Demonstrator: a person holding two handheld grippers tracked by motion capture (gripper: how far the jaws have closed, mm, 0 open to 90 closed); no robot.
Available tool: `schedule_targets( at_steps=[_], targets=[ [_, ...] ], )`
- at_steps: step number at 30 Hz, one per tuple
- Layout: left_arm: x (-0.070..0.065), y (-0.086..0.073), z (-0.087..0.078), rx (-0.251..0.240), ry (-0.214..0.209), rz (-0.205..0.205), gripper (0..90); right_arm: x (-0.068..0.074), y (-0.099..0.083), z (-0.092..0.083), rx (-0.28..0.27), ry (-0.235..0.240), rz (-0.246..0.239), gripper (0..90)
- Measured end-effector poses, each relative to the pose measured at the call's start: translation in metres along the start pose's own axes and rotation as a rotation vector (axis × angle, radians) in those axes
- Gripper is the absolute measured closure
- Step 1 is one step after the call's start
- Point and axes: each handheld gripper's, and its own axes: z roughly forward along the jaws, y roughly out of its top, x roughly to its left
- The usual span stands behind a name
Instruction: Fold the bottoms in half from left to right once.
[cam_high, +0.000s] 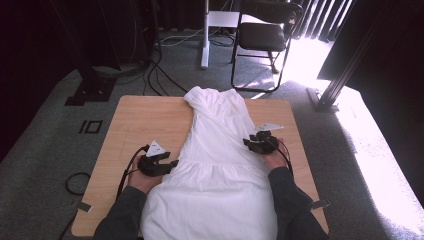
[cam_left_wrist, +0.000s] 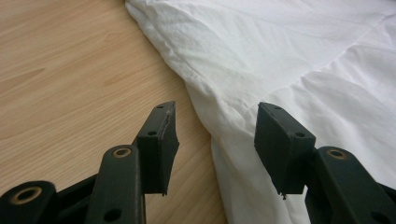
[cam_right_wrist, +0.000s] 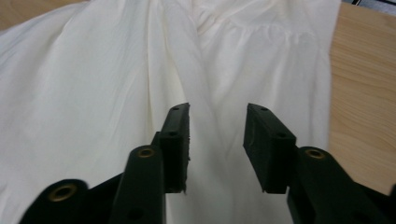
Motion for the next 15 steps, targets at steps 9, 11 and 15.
schedule_targets(
  at_steps=[9,11,15],
  targets=[
    [-0.003,0.002,0.013,0.033,-0.02,0.014,48.9,0.002,0.017,0.062,0.082,-0.005,0.053,66.8],
    [-0.003,0.003,0.014,0.035,-0.024,0.013,48.6,0.004,0.02,0.067,0.134,0.003,0.033,89.5],
    [-0.006,0.003,0.016,0.049,-0.031,0.026,48.3,0.001,0.035,0.04,0.053,-0.056,0.007,89.9]
  ],
)
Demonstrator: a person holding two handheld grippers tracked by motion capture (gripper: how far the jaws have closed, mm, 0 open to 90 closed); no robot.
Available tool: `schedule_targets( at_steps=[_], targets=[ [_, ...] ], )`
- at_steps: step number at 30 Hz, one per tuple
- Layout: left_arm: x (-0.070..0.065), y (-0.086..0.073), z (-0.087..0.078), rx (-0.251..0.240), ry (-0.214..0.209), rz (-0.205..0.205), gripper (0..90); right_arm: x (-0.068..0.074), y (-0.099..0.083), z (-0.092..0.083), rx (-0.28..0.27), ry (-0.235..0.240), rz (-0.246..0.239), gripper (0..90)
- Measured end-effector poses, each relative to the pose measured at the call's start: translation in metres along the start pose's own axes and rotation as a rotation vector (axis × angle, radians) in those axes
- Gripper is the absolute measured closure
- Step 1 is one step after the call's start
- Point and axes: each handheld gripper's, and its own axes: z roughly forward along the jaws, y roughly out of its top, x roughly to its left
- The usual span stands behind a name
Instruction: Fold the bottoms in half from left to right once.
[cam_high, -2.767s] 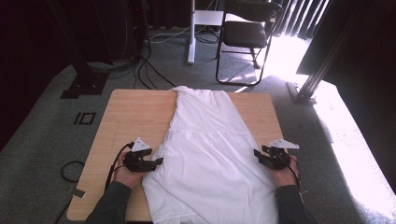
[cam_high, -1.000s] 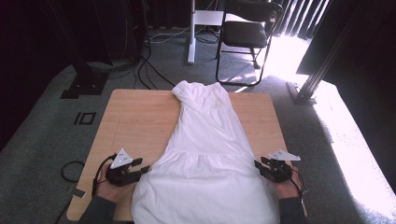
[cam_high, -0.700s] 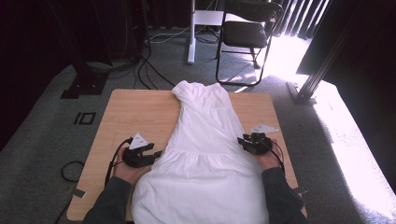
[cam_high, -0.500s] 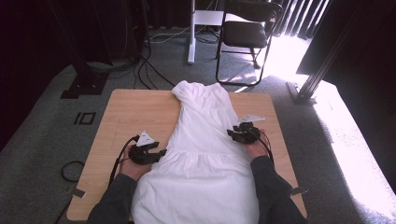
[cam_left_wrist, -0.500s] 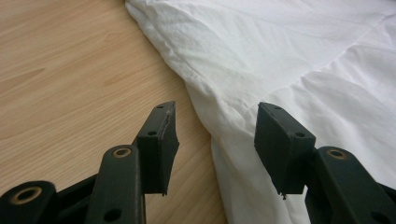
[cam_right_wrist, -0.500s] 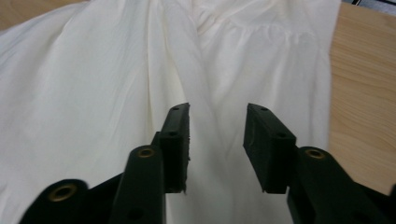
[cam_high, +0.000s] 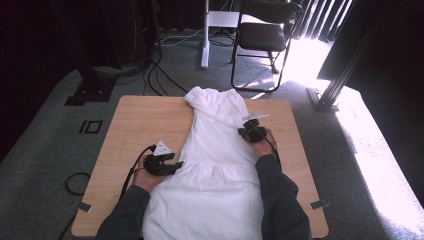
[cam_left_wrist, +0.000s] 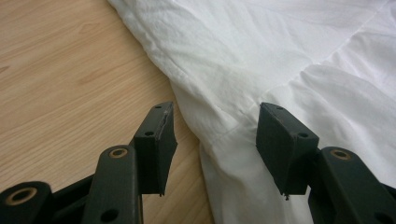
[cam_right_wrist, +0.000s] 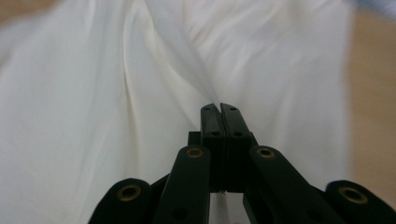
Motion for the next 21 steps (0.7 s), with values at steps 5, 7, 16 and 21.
schedule_targets(
  at_steps=[5,7,16,21],
  targets=[
    [-0.005,-0.001,0.004,0.023,-0.011,0.015,48.3,-0.03,0.008,-0.04,-0.11,-0.121,0.063,89.8],
    [-0.01,-0.003,0.011,0.047,-0.025,0.026,48.3,-0.056,-0.001,-0.038,-0.06,-0.186,0.139,89.6],
    [0.002,0.009,0.003,-0.015,0.002,-0.018,48.0,-0.062,-0.034,-0.008,0.027,-0.141,0.171,62.3],
    [0.01,0.031,0.009,-0.041,0.023,-0.033,45.6,-0.059,-0.044,0.0,0.075,-0.126,0.161,59.7]
  ],
)
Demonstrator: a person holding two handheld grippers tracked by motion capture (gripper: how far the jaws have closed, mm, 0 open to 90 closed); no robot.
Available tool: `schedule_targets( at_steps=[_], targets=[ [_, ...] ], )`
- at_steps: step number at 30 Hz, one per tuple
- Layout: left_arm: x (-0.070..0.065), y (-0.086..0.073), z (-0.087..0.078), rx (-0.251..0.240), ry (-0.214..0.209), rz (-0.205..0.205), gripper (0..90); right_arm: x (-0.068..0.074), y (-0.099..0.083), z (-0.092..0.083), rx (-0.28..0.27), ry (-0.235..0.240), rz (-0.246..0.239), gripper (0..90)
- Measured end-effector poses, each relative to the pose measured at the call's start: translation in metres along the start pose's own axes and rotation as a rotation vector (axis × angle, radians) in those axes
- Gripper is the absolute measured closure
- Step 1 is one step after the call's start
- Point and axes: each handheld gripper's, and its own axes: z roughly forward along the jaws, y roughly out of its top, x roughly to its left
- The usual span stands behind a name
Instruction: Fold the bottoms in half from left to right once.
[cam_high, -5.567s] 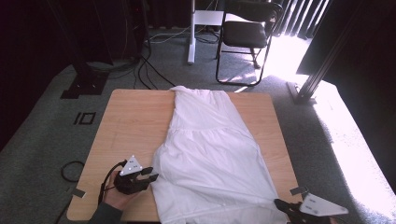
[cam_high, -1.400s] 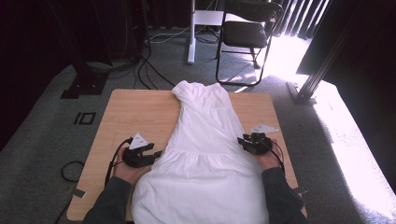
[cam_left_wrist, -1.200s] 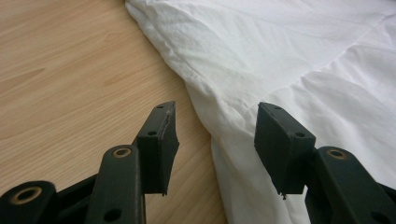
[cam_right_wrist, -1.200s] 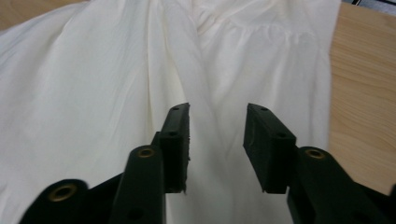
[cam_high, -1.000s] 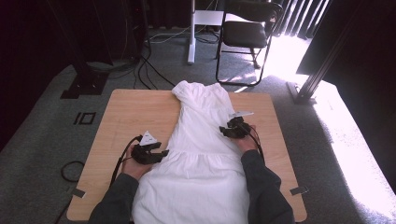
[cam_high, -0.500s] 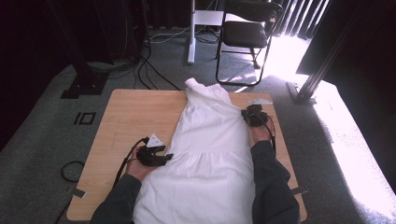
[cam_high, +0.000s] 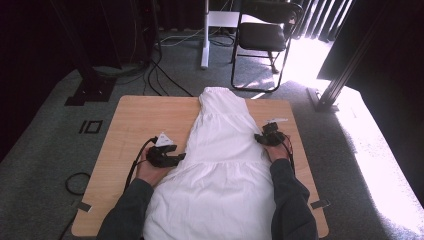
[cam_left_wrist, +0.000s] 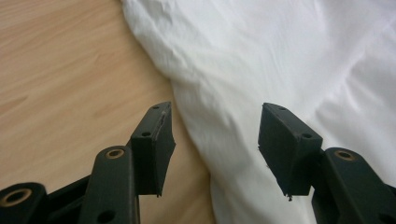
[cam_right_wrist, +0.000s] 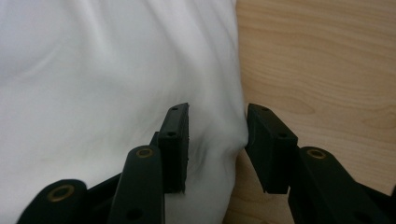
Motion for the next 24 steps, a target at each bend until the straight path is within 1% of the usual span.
schedule_targets(
  at_steps=[1,2,3,4,5,7,8,9,10,11,12,13,14,17,18,20,22,23,24],
  targets=[
    [0.0,0.004,0.005,0.0,0.006,0.002,45.6,0.0,-0.002,0.002,0.002,0.004,0.012,59.8],
    [0.001,0.007,0.011,0.012,0.003,-0.004,45.5,0.0,-0.003,0.004,0.005,0.004,0.019,60.6],
    [0.001,0.009,0.018,0.016,0.005,-0.007,45.5,0.001,-0.004,0.006,0.011,-0.005,0.024,62.6],
    [0.002,0.009,0.027,0.022,0.011,-0.02,45.6,0.002,-0.005,0.007,0.011,-0.013,0.029,62.8],
    [0.004,0.009,0.032,0.032,0.017,-0.027,45.8,0.002,-0.005,0.007,0.006,-0.016,0.038,63.7],
    [0.007,0.005,0.046,0.065,0.022,-0.054,47.2,0.003,-0.005,0.007,0.007,-0.028,0.047,69.2],
    [0.009,0.002,0.051,0.08,0.019,-0.064,50.4,0.004,-0.005,0.007,0.009,-0.032,0.047,72.9],
    [0.009,0.0,0.055,0.104,0.015,-0.065,56.5,0.006,-0.005,0.006,0.011,-0.032,0.044,78.1],
    [0.008,-0.002,0.056,0.107,0.017,-0.049,63.5,0.008,-0.005,0.006,0.015,-0.034,0.039,81.3],
    [0.007,-0.002,0.055,0.111,0.004,-0.044,69.5,0.011,-0.006,0.005,0.02,-0.043,0.029,84.1],
    [0.006,-0.002,0.054,0.122,0.003,-0.031,76.9,0.012,-0.006,0.005,0.021,-0.049,0.02,85.8],
    [0.003,-0.001,0.053,0.134,0.018,-0.004,82.7,0.015,-0.007,0.004,0.02,-0.056,0.011,86.4],
    [0.001,-0.001,0.052,0.14,0.019,0.004,85.0,0.016,-0.008,0.003,0.019,-0.059,0.006,86.7],
    [0.001,-0.005,0.046,0.156,0.012,0.01,87.5,0.018,-0.016,-0.002,0.0,-0.04,0.041,87.0],
    [-0.001,-0.008,0.043,0.154,0.013,0.009,87.7,0.02,-0.02,-0.005,-0.005,-0.034,0.038,87.0],
    [-0.004,-0.013,0.035,0.16,0.015,0.026,87.8,0.025,-0.029,-0.012,-0.008,-0.028,0.011,87.0],
    [-0.009,-0.022,0.026,0.161,0.001,0.029,87.8,0.031,-0.04,-0.021,-0.016,-0.023,-0.021,87.0],
    [-0.012,-0.026,0.021,0.157,-0.002,0.03,87.8,0.033,-0.047,-0.026,-0.023,-0.013,-0.022,87.0],
    [-0.017,-0.031,0.016,0.157,-0.006,0.041,87.8,0.035,-0.054,-0.032,-0.026,0.0,-0.017,86.9]
  ],
)
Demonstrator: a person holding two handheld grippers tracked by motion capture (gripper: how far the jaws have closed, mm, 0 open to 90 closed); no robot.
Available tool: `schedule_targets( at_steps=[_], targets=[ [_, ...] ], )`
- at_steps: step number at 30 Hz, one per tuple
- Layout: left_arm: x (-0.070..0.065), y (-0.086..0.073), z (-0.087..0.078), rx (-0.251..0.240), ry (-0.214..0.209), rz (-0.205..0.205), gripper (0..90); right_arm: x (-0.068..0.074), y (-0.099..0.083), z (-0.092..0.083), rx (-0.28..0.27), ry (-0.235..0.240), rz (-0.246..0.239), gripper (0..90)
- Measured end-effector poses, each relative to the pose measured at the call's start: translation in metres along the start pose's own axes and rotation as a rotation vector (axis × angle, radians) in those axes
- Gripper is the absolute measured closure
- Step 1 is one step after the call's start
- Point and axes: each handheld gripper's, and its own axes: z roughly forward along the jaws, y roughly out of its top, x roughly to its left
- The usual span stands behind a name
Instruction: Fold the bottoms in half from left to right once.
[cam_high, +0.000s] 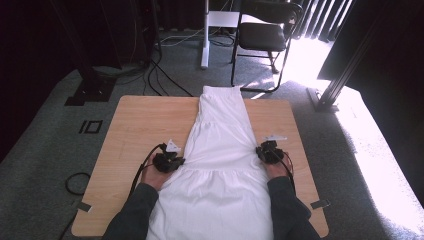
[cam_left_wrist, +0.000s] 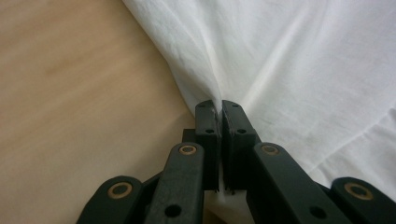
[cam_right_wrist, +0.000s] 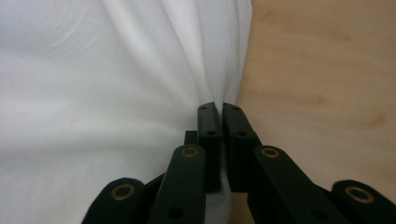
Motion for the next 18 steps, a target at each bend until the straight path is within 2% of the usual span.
schedule_targets(
  at_steps=[4,8,11,13,15,17,18],
  targets=[
    [-0.021,-0.02,-0.016,-0.01,-0.014,0.043,87.5,0.007,-0.026,-0.024,-0.007,0.03,-0.015,86.5],
    [-0.039,-0.04,-0.029,-0.036,-0.049,0.036,87.3,0.012,-0.048,-0.044,-0.007,0.068,-0.024,85.7],
    [-0.049,-0.049,-0.036,-0.033,-0.076,0.029,87.2,0.014,-0.06,-0.056,-0.006,0.092,-0.016,85.4],
    [-0.055,-0.053,-0.04,-0.029,-0.09,0.046,86.4,0.017,-0.066,-0.061,-0.001,0.104,-0.013,85.4],
    [-0.057,-0.055,-0.043,-0.041,-0.1,0.048,80.4,0.02,-0.069,-0.066,0.011,0.113,-0.029,84.2],
    [-0.054,-0.052,-0.047,-0.081,-0.105,0.028,67.0,0.021,-0.068,-0.067,0.023,0.114,-0.044,76.2],
    [-0.054,-0.052,-0.047,-0.081,-0.105,0.028,63.8,0.021,-0.068,-0.067,0.023,0.114,-0.044,76.2]
  ],
)
